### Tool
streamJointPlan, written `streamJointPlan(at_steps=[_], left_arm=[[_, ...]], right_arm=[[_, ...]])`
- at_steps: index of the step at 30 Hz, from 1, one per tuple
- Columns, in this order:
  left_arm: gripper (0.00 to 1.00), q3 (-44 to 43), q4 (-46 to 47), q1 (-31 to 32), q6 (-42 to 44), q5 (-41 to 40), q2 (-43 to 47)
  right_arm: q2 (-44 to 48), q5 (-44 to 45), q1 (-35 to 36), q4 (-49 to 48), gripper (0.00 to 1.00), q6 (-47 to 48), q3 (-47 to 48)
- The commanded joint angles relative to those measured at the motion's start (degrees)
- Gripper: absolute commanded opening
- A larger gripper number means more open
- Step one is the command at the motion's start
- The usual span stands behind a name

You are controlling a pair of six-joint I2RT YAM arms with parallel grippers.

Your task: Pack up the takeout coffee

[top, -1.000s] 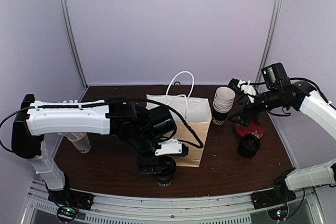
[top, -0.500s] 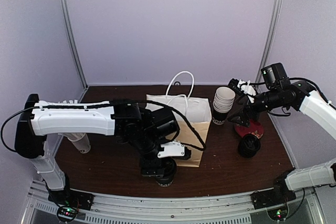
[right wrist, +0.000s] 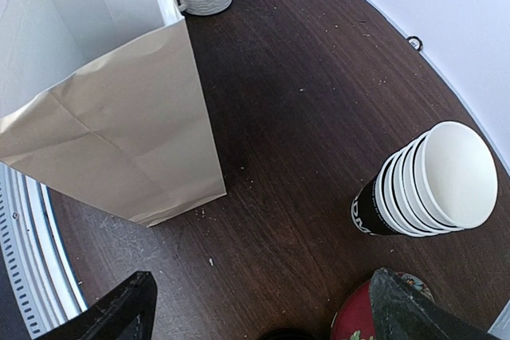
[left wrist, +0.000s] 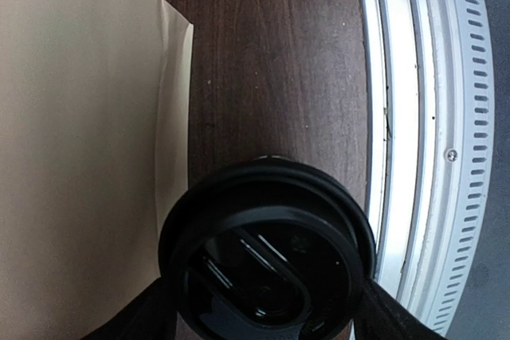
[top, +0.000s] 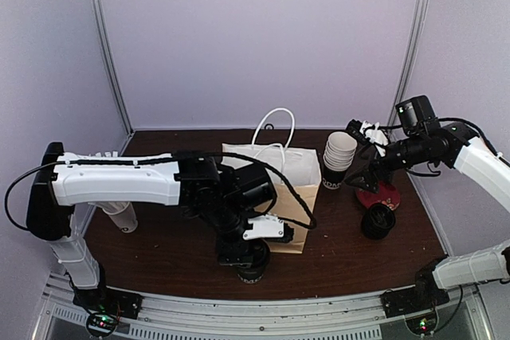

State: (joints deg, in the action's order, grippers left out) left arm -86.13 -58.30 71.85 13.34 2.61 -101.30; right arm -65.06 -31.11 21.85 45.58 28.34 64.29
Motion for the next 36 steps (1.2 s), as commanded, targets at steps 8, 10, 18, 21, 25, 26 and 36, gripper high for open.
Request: streamJointPlan(at_steps=[8,10,18,21,25,26,36], left_arm=[[0.74,-1.47,1.39,0.37,-0.69,-0.11,-1.63],[0.70,-1.78,1.10,0.37,-0.61,0.60,-1.19],[0.60,-2.29,-0.28,1.08,-1.92,5.13,4.46],[0.59,-2.31,-1.67,1.88,-3.01,4.78,6.63],[0.58,-2.21,-3.55,3.05,-5.72,3.81,10.77],[0.58,-2.09,-3.83,3.12,-6.62,3.79,12.01],[0.56,-1.62,-10.96,3.37,-15.10,-5.34,25.24]], right_arm=[[-1.21,-2.12,0.25,1.20,0.96,0.49,1.66],[-2.10,-2.47,0.53,3.27,0.96,0.51,3.82],[-10.18,-11.01,0.66,13.23,0.99,-0.70,21.88],[-13.95,-15.71,0.86,14.38,0.99,-3.01,27.60],[-18.13,-17.99,3.70,13.30,0.99,-7.17,33.20],[-19.43,-17.97,4.85,13.22,0.99,-7.88,34.70],[-36.19,-15.47,13.24,15.98,0.78,-12.23,50.58]])
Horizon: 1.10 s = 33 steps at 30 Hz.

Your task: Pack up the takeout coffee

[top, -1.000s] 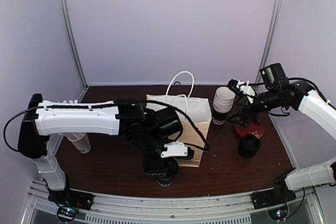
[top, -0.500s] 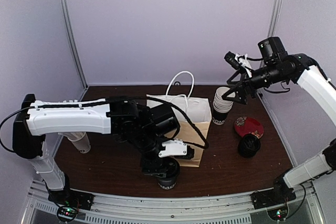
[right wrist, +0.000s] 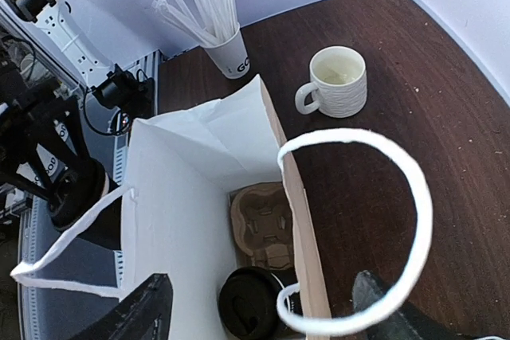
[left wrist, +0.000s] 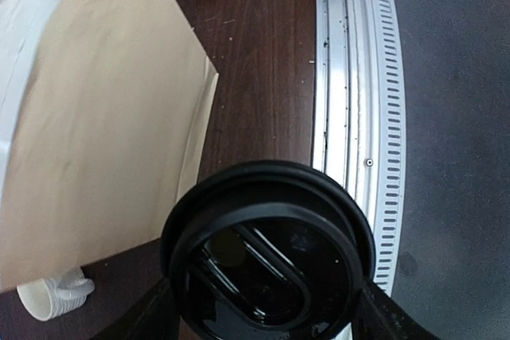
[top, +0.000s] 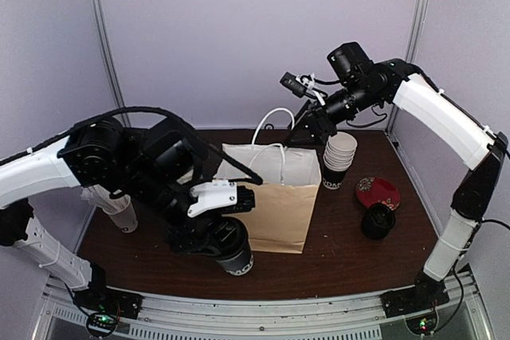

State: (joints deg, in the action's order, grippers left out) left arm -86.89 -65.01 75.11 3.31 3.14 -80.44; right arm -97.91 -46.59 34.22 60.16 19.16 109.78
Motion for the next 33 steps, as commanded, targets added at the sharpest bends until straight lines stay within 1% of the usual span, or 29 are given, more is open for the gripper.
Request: streamJointPlan(at_steps=[1,2,3,4,5,10,13,15,19,24,28,33], left_arm=[[0.56,-0.97,-4.99,0.12,-5.45,-7.09,5.33],[0.55,-1.17,-5.83,0.12,-5.77,-8.34,6.26],[0.55,-1.48,-6.64,0.08,-6.10,-9.36,6.97],[0.55,-1.93,-7.37,0.08,-6.38,-10.21,7.67],[0.55,-2.51,-8.10,0.12,-6.65,-11.22,8.26],[0.56,-2.47,-7.32,-0.03,-6.60,-16.39,11.60],[0.56,-3.72,-7.24,-0.05,-6.27,-18.93,12.45],[0.56,-4.73,-6.80,-0.10,-5.90,-19.13,13.02],[0.56,-7.47,-6.36,-0.05,-5.49,-21.37,13.56],[0.54,-10.28,-4.50,-0.07,-4.34,-23.30,12.78],[0.52,-10.52,-0.22,0.03,-0.60,-20.16,11.91],[0.51,-11.60,3.21,0.58,2.33,-13.65,10.44]], right_arm=[[-4.30,-0.53,0.93,1.06,0.64,-3.84,7.03],[-5.32,-0.79,0.94,1.53,0.46,-4.09,8.81],[-6.13,-0.94,0.94,2.33,0.23,-3.90,10.72],[-6.59,-0.69,0.92,3.02,0.05,-3.90,12.11],[-6.68,0.00,0.96,3.18,0.00,-3.81,12.93],[-3.09,2.79,0.89,0.89,0.00,-2.64,12.60],[-1.22,0.95,0.98,-0.71,0.00,-2.92,11.05],[-0.55,-0.55,1.76,-1.40,0.00,-3.26,8.55],[1.05,-2.63,4.31,0.06,0.00,-0.63,3.21],[5.82,-5.70,7.49,0.87,0.00,2.74,-3.27],[8.95,-7.88,9.94,4.31,0.00,7.19,-7.36],[12.19,-12.20,11.93,12.85,0.00,13.63,-9.56]])
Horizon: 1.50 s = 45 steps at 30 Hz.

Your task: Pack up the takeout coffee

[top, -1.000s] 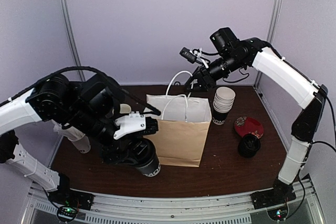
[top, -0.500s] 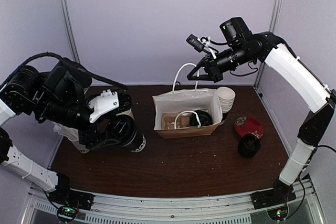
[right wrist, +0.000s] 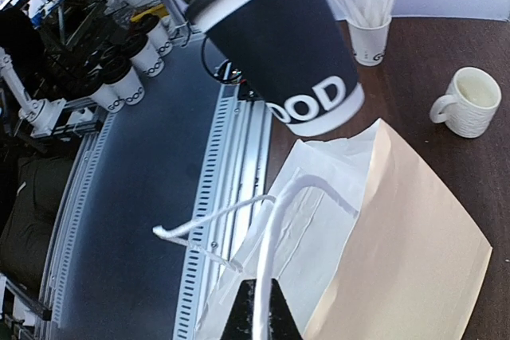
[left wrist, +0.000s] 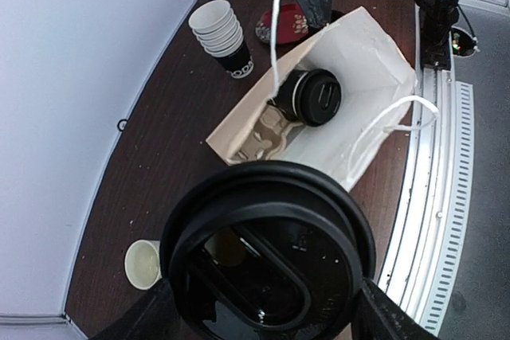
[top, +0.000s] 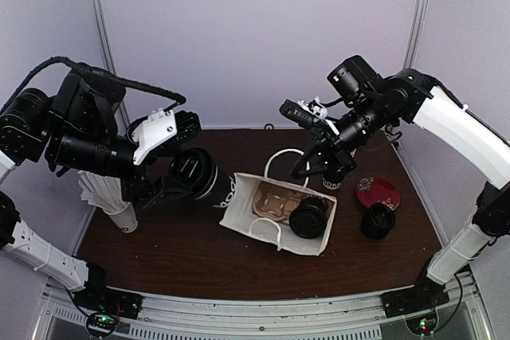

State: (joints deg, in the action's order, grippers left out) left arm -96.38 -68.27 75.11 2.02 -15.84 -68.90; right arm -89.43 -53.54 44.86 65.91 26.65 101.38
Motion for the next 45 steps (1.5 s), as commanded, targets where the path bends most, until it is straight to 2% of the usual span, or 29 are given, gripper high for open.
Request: streamJointPlan(at_steps=[1,4,12,19,26,33,36,45], left_arm=[[0.51,-2.54,6.78,1.12,4.19,6.25,-1.54],[0.51,-4.40,6.99,3.52,5.69,7.72,-3.35],[0.51,-10.54,7.70,13.41,12.25,5.44,-13.48],[0.51,-18.16,2.25,17.80,16.62,2.28,-21.26],[0.51,-25.77,-1.40,24.20,14.57,-6.71,-22.46],[0.52,-30.77,-0.65,29.42,14.55,-4.59,-27.97],[0.52,-31.30,-0.51,29.66,16.45,-3.75,-30.57],[0.52,-31.46,-2.56,29.66,23.29,-10.45,-35.46]], right_arm=[[4.26,-5.93,1.44,8.44,0.00,6.92,-1.41],[5.88,-7.34,1.46,12.76,0.00,10.17,-1.04],[8.28,-6.97,1.48,15.74,0.00,14.70,-7.12],[7.07,-9.22,2.13,25.03,0.00,19.12,-6.40],[8.13,-6.06,4.14,20.48,0.00,14.83,-6.75],[8.30,-5.53,5.59,19.46,0.00,14.49,-8.51],[8.75,-5.40,5.59,19.54,0.00,14.43,-7.89],[11.24,-3.90,5.51,18.37,0.00,13.34,-9.03]])
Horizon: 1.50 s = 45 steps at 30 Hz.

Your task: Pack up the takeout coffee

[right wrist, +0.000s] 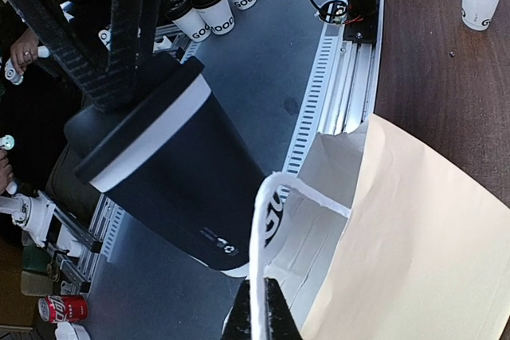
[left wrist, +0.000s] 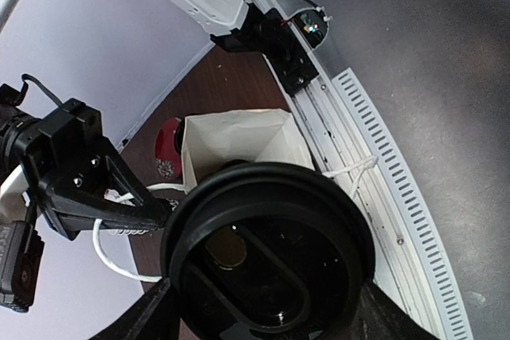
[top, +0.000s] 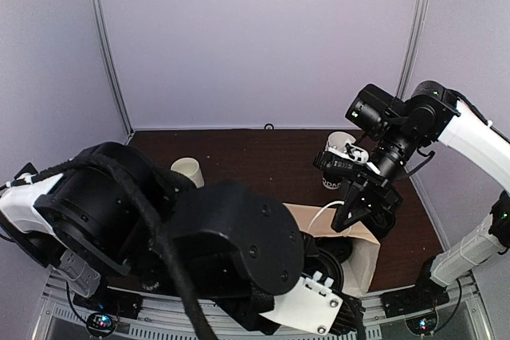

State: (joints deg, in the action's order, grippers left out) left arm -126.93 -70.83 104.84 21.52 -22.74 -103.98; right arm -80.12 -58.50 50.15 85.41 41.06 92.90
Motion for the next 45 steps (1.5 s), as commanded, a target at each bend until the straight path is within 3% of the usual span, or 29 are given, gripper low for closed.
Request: streamJointPlan(at_steps=[1,7,18,32,45], left_arm=[[0.52,-0.71,-0.28,-0.04,4.44,-4.32,-0.83],[0.50,1.16,-2.39,-3.02,5.27,-8.76,-3.50],[0.47,5.68,-0.86,-7.63,6.38,-5.00,-4.07],[0.46,14.13,8.88,-10.47,9.16,-1.88,-4.69],[0.43,22.18,16.56,-12.71,13.56,-7.23,-4.48]], right_arm=[[1.95,0.85,0.24,-1.03,0.00,-1.09,-0.36],[1.99,-0.50,0.25,-1.20,0.00,-1.16,0.78],[1.66,-2.52,0.30,-2.03,0.00,-2.12,1.86],[0.75,-4.83,0.29,-2.57,0.00,-2.39,1.73],[-0.07,-6.53,0.30,-1.92,0.00,-1.51,1.75]])
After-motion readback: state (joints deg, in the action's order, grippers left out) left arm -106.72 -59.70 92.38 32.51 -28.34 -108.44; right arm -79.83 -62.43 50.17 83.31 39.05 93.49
